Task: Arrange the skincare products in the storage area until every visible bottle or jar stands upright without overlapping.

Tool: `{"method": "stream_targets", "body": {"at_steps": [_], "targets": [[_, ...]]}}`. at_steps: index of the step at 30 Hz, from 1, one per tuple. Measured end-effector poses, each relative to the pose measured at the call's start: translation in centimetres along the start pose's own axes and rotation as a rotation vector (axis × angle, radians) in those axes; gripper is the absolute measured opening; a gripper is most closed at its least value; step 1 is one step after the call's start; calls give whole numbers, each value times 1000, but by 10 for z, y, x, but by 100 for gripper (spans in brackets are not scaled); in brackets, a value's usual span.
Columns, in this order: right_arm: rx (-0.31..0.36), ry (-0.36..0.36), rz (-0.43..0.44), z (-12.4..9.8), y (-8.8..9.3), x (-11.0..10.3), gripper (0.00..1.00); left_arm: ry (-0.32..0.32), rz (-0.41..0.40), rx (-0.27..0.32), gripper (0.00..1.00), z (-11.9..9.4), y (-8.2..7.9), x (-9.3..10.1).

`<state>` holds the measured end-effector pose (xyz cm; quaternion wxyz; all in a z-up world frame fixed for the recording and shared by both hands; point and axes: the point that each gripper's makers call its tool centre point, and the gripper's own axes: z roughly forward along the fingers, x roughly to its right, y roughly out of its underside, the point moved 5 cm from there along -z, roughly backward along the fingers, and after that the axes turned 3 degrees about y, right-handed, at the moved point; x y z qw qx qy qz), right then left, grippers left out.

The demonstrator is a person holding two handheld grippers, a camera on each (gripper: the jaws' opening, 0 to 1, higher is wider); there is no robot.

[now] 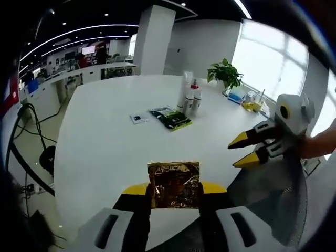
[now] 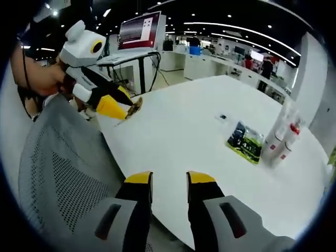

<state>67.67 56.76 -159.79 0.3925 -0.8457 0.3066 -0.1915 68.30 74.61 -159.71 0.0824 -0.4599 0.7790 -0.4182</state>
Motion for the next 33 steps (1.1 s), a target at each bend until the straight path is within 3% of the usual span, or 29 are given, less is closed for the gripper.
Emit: {"method": "stream_targets", "body": {"at_steps": [4,7,11,18,26,28,31,33], "targets": [[51,-14,-14,-8,-7,-2,21,-9,-8,9,36,6,5,6],[105,-3,-16,-12,-15,-1,20,-34,32,11,37,5,5,10],[157,-9,4,-16,-21,0,20,-34,-17,52,37,5,-2,15],[212,-31,29,-19,-27,-1,20,32,-112,118,37,7,-9,38],[271,-41,109,-26,-34,4,20,62,-127,145,37,11,-12,51],[274,-48,122,-26,-35,3,20,64,-126,153,36,12,-13,53],[280,-62,137,-26,-36,1,19,69,-62,195,37,10,-17,57],[308,-114,190,-27,-40,-4,20,72,-45,202,37,9,-18,60]]}}
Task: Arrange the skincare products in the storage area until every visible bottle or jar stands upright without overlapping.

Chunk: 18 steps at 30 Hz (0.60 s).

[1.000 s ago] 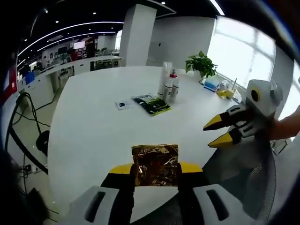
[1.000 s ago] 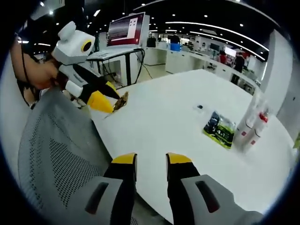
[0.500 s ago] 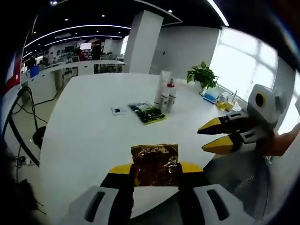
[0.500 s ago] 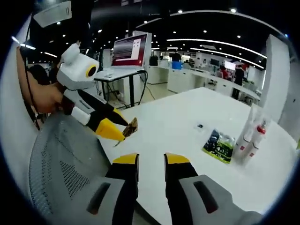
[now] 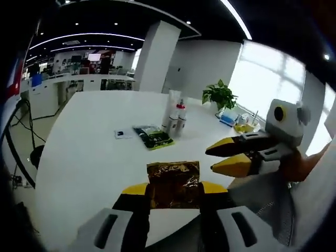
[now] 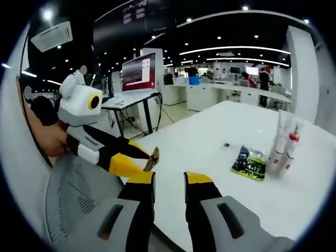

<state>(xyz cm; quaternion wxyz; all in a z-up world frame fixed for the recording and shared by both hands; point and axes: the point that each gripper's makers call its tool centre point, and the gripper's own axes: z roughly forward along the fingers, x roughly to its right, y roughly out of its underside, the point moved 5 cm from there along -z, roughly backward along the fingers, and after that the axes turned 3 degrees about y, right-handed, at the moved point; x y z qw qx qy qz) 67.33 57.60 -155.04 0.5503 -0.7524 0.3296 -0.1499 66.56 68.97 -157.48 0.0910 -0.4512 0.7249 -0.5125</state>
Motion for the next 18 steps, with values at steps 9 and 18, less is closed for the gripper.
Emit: {"method": "stream_targets", "body": {"at_steps": [9,18], "targets": [[-36,-54,95,3,3,-5,14,42,82,-8,37,3,1,12],[-78,-104,136,4,9,-12,4,115,210,-7,36,1,3,29]]}}
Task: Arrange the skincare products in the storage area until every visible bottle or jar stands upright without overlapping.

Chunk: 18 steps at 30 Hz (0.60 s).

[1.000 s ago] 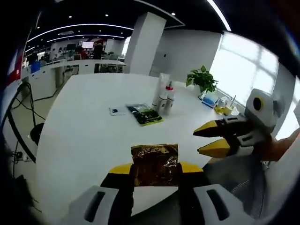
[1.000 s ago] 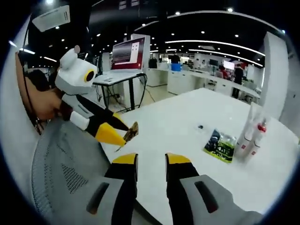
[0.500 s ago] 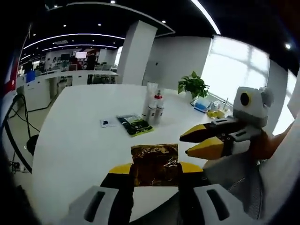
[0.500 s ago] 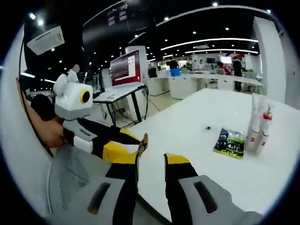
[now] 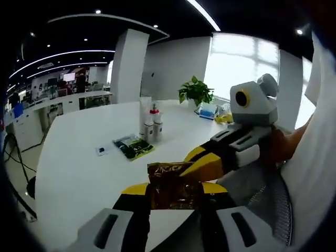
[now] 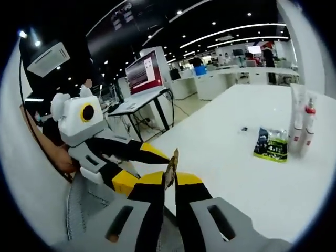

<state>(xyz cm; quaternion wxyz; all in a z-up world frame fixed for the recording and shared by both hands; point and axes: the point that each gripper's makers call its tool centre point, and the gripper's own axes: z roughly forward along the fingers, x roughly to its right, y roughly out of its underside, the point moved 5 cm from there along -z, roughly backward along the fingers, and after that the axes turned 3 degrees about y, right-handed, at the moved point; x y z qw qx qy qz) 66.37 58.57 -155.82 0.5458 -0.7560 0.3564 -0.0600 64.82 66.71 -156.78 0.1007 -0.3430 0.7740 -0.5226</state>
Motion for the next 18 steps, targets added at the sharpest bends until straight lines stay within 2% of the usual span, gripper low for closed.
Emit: {"method": "stream_targets", "body": {"at_steps": [5,6,8,10,12,14,15,18], "targets": [[0,-16,23,-4,-1,0,0,9,18,-9,38,0,1,1],[-4,-37,45,-5,0,-3,0,29,10,-24,39,-1,3,3],[1,-34,31,-6,-1,-2,0,58,-4,-26,40,-6,4,1],[20,-79,66,-7,-4,-7,0,97,-61,-12,44,-8,3,2],[20,-72,55,-9,-3,-5,0,135,-125,15,49,-9,0,1],[22,-110,84,-11,-5,-7,0,159,-178,18,52,-10,0,-1],[23,-113,88,-12,-5,-6,0,194,-228,21,51,-10,0,0],[21,-151,132,-14,-6,-9,0,254,-302,36,49,-12,-2,0]]}}
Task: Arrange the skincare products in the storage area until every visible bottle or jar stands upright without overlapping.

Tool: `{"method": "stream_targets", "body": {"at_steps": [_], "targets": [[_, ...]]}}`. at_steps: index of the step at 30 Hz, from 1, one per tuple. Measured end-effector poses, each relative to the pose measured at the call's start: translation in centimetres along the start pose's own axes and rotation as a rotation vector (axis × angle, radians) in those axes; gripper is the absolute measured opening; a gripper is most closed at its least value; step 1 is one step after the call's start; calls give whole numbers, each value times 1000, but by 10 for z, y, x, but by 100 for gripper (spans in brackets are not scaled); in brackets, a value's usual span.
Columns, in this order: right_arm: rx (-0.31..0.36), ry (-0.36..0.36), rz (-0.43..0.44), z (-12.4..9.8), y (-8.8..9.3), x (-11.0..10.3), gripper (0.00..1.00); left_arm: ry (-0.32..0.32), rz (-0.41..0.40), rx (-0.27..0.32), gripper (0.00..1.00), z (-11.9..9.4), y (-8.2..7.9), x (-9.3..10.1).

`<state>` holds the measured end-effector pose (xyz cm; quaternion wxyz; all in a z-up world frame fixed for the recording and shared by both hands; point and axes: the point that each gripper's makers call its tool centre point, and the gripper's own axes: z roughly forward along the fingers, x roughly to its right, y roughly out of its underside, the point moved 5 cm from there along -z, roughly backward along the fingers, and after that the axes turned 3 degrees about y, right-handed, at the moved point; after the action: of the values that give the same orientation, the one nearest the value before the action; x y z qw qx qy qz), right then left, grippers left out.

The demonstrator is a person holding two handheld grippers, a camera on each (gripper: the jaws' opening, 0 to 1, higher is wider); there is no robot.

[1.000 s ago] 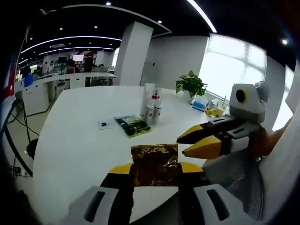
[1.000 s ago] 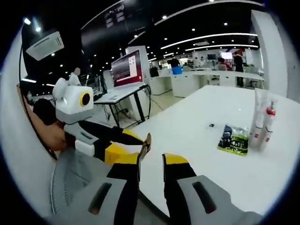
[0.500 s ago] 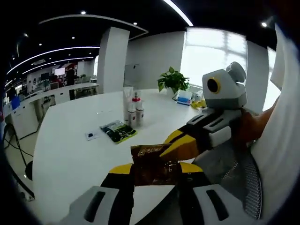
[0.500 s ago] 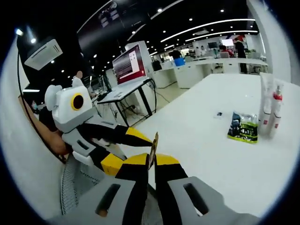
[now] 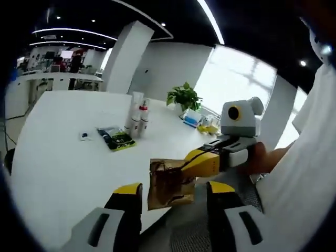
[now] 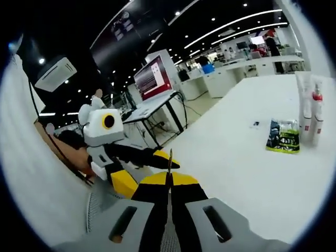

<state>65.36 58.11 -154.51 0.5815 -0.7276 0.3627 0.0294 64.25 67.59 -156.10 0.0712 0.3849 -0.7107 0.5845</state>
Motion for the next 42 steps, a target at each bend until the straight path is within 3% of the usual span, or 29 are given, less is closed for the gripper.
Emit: {"method": "stream_targets", "body": {"at_steps": [2,5,9,11,13,14,17,22,28,33,36,39,42], "targets": [[3,-11,1,-2,-1,-1,0,33,-49,3,46,-1,0,2],[-3,-50,22,-3,-1,-7,0,40,-39,-12,34,-2,2,0],[39,-77,78,-8,-7,-6,0,77,-55,-15,18,-2,2,4],[68,-82,109,-10,-12,-4,0,91,-71,-13,16,-1,2,5],[78,-79,114,-11,-13,-3,0,100,-75,-16,5,-1,3,6],[83,-76,116,-11,-14,-2,0,142,-97,-16,2,-3,2,11],[128,-71,89,-9,-18,-3,2,150,-130,4,1,-5,0,8],[125,-83,123,-7,-18,-1,14,157,-185,62,1,-10,-8,5],[91,-125,127,-4,-14,-9,16,198,-207,67,1,-9,-9,10],[135,-127,125,-5,-19,-10,25,200,-189,50,1,-6,-7,14],[130,-95,128,-3,-19,-4,23,239,-150,21,1,-3,-3,24],[108,-108,112,-1,-16,-8,20,224,-161,24,1,-4,-4,20],[91,-109,82,0,-13,-11,10,220,-189,49,0,-7,-7,15]]}}
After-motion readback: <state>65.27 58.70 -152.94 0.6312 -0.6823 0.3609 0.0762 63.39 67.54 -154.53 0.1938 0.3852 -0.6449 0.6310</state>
